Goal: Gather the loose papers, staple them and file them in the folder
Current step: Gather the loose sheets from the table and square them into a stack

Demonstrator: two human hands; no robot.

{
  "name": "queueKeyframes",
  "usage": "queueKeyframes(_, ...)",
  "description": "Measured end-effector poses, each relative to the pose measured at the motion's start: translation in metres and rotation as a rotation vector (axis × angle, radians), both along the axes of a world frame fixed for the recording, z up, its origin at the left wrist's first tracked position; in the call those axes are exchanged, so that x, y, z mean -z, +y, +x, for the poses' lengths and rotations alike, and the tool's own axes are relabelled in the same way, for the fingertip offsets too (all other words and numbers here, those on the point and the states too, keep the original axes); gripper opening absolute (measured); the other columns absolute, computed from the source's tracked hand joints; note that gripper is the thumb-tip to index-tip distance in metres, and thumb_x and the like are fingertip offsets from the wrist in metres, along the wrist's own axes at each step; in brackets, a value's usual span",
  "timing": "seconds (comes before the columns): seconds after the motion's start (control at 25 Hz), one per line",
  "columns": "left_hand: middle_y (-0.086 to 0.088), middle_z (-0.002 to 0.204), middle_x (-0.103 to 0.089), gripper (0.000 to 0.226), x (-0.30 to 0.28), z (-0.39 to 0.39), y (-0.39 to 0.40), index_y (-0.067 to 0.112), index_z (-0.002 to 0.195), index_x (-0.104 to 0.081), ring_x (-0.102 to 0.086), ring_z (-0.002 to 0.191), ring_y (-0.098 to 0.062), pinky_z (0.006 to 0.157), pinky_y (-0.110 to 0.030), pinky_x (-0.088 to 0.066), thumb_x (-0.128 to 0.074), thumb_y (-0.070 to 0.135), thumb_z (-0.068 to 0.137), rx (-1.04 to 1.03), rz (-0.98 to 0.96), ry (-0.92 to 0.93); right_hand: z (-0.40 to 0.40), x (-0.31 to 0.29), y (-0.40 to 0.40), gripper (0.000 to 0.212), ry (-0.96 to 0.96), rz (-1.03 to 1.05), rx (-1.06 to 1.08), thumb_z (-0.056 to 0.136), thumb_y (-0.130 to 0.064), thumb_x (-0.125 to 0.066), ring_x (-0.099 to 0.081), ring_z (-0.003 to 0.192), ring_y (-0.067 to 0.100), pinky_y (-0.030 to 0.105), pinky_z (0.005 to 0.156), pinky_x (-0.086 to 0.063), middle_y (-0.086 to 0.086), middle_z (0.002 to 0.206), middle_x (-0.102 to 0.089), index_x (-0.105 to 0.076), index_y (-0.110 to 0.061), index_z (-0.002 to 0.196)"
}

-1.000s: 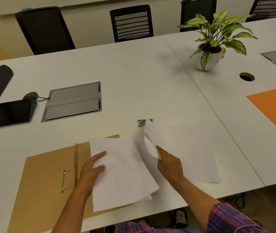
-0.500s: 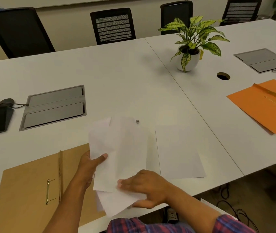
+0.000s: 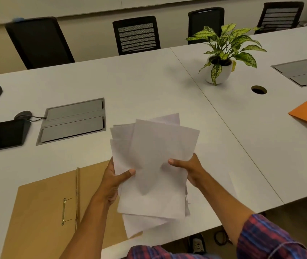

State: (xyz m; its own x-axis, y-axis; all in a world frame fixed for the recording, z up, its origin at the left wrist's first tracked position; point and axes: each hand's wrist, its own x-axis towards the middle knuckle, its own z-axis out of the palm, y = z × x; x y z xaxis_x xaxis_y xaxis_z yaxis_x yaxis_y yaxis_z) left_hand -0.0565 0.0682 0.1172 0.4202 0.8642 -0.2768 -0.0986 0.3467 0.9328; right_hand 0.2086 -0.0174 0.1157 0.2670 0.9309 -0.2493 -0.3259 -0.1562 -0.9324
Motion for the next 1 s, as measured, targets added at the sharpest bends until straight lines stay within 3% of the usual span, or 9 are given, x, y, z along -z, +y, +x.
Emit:
queueKeyframes(0.12,-0.010,0.115,-0.075,0.084,-0.004,0.004,-0.001,0.016,0.116,-0.069,-0.069,0.110,-0.032,0.087,-0.042,-0.058,-0.100,0.037,0.040,0.008,0.029,0.035,0.000,-0.028,0.003,0.059,-0.169,0.092,-0.010,0.063,-0.001,-0.090,-0.071,0.103,0.025,0.043,0.084,-0.061,0.005,0.111,-0.075,-0.069,-0.022,0.113)
queueKeyframes(0.2,-0.008,0.115,-0.076,0.074,-0.005,0.004,-0.005,0.018,0.113,-0.072,-0.071,0.109,-0.026,0.090,-0.043,-0.056,-0.098,0.030,0.045,-0.017,0.070,0.045,0.000,-0.033,-0.002,0.054,-0.219,0.145,-0.017,0.063,0.000,-0.091,-0.073,0.098,0.024,0.041,0.079,-0.063,0.001,0.104,-0.077,-0.072,-0.029,0.104)
queueKeyframes(0.32,0.001,0.098,-0.080,0.045,0.000,0.004,-0.013,0.030,0.095,-0.078,-0.075,0.094,-0.015,0.075,-0.033,-0.062,-0.092,0.015,0.054,-0.047,0.128,0.119,-0.001,-0.019,-0.014,0.046,-0.275,0.138,-0.029,0.058,-0.004,-0.094,-0.074,0.092,0.021,0.037,0.076,-0.063,-0.002,0.095,-0.078,-0.077,-0.032,0.091)
queueKeyframes(0.48,0.003,0.086,-0.079,0.031,0.021,0.015,-0.034,0.009,0.094,-0.075,-0.072,0.090,-0.024,0.067,-0.022,-0.058,-0.083,-0.007,0.069,0.035,0.111,0.263,-0.006,0.023,-0.024,0.032,-0.392,-0.027,-0.186,0.066,-0.002,-0.091,-0.073,0.082,0.011,0.031,0.073,-0.057,-0.004,0.082,-0.078,-0.078,-0.024,0.084)
queueKeyframes(0.56,0.012,0.077,-0.077,0.023,0.021,0.021,-0.040,0.010,0.086,-0.075,-0.072,0.083,-0.014,0.063,-0.017,-0.056,-0.079,-0.009,0.074,0.009,0.091,0.323,-0.009,0.028,-0.025,0.033,-0.406,-0.075,-0.193,0.070,0.000,-0.087,-0.071,0.074,0.002,0.025,0.069,-0.053,-0.011,0.074,-0.076,-0.077,-0.030,0.077)
queueKeyframes(0.68,0.016,0.087,-0.078,0.036,0.017,0.020,-0.036,0.023,0.100,-0.069,-0.072,0.082,0.001,0.064,-0.015,-0.056,-0.080,-0.001,0.076,-0.034,0.108,0.295,-0.001,0.021,-0.024,0.036,-0.337,-0.041,-0.109,0.066,0.001,-0.090,-0.075,0.085,0.014,0.029,0.073,-0.061,-0.002,0.089,-0.079,-0.077,-0.021,0.091)
queueKeyframes(0.88,0.007,0.111,-0.075,0.037,0.025,0.016,-0.038,0.022,0.118,-0.066,-0.070,0.104,-0.012,0.081,-0.026,-0.057,-0.077,0.014,0.083,0.035,0.128,0.417,0.004,0.038,-0.031,0.045,-0.296,-0.095,-0.086,0.065,-0.005,-0.092,-0.074,0.096,0.024,0.031,0.075,-0.062,0.001,0.098,-0.078,-0.074,-0.024,0.101)
queueKeyframes(0.92,0.010,0.107,-0.075,0.032,0.025,0.016,-0.038,0.023,0.116,-0.067,-0.070,0.101,-0.009,0.080,-0.026,-0.056,-0.074,0.015,0.086,0.025,0.143,0.442,0.003,0.041,-0.031,0.040,-0.301,-0.100,-0.067,0.068,-0.002,-0.090,-0.074,0.094,0.025,0.029,0.072,-0.061,0.000,0.094,-0.079,-0.074,-0.025,0.097)
queueKeyframes(1.0,0.018,0.081,-0.074,0.016,0.023,0.012,-0.038,0.023,0.103,-0.068,-0.069,0.075,0.001,0.065,-0.017,-0.051,-0.067,0.013,0.091,-0.027,0.209,0.482,0.000,0.037,-0.031,0.032,-0.316,-0.049,-0.018,0.071,0.002,-0.086,-0.075,0.084,0.019,0.025,0.068,-0.060,-0.004,0.084,-0.079,-0.077,-0.025,0.087)
